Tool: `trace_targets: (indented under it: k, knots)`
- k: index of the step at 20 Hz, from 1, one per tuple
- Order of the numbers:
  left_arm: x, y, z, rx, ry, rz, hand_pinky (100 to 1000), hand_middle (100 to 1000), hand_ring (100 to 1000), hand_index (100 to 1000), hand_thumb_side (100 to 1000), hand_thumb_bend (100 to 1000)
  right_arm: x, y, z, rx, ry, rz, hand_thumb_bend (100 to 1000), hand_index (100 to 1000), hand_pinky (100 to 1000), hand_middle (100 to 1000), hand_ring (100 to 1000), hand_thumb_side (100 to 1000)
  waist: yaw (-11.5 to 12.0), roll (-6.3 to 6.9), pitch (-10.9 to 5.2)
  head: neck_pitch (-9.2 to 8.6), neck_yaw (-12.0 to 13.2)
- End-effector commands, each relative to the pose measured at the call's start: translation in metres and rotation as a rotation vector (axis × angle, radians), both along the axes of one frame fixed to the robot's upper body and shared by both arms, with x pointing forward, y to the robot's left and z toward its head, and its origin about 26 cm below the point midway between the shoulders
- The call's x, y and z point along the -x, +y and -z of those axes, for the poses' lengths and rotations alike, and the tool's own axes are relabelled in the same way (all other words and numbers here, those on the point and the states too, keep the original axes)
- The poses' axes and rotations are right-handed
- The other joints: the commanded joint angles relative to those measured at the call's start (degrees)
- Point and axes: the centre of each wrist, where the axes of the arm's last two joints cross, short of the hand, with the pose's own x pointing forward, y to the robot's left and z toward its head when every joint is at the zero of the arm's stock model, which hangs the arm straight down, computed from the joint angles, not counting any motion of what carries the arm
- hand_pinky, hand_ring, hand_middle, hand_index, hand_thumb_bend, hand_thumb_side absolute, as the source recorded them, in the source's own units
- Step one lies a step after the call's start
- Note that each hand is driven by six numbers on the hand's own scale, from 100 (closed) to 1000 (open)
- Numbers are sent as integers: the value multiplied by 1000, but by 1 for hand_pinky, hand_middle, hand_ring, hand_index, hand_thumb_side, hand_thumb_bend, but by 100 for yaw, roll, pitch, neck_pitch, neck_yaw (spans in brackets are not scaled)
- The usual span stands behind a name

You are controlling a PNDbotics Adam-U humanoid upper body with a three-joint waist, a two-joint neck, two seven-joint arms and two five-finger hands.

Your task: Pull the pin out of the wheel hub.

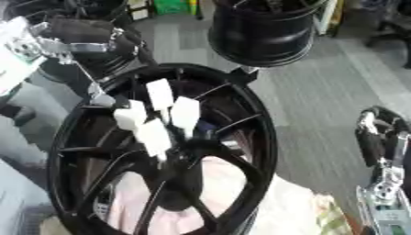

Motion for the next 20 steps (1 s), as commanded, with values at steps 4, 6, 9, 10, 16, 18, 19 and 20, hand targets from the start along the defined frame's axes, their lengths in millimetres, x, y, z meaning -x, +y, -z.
trace_targets:
  k: [4,6,9,10,16,18,19,20]
  knots:
    - [1,5,-6,-428,-91,294,764,707,701,857,579,494,-1,-6,-7,29,-16,-1,100,735,500,678,633,522,-2,-15,-92,-14,22]
    - [2,8,-5,-441,-90,290,761,703,697,855,588,501,-1,-6,-8,30,-16,-2,100,735,500,678,633,523,7,-13,-96,-14,21]
    - [3,14,-1,-461,-86,279,759,702,694,855,600,508,-1,-6,-7,31,-15,-1,100,735,500,678,633,523,30,-14,-102,-14,19]
    - [3,16,0,-468,-84,276,758,700,692,854,606,515,-1,-6,-7,32,-14,0,100,735,500,678,633,523,36,-15,-104,-14,18]
    - [4,28,7,-491,-71,249,755,704,694,857,608,508,0,-7,-7,33,-13,1,100,735,500,678,633,522,89,-36,-122,-14,19]
    - [3,29,8,-483,-65,247,758,713,700,859,601,492,-1,-6,-7,32,-12,0,100,735,500,678,632,523,104,-47,-126,-14,20]
    - [3,28,8,-475,-63,246,759,719,703,861,600,491,-1,-6,-7,31,-12,-1,100,735,500,678,632,523,108,-56,-127,-14,23]
    - [2,28,9,-469,-61,246,761,723,705,863,598,489,-1,-6,-7,30,-11,-2,100,735,500,678,632,522,108,-63,-127,-14,24]
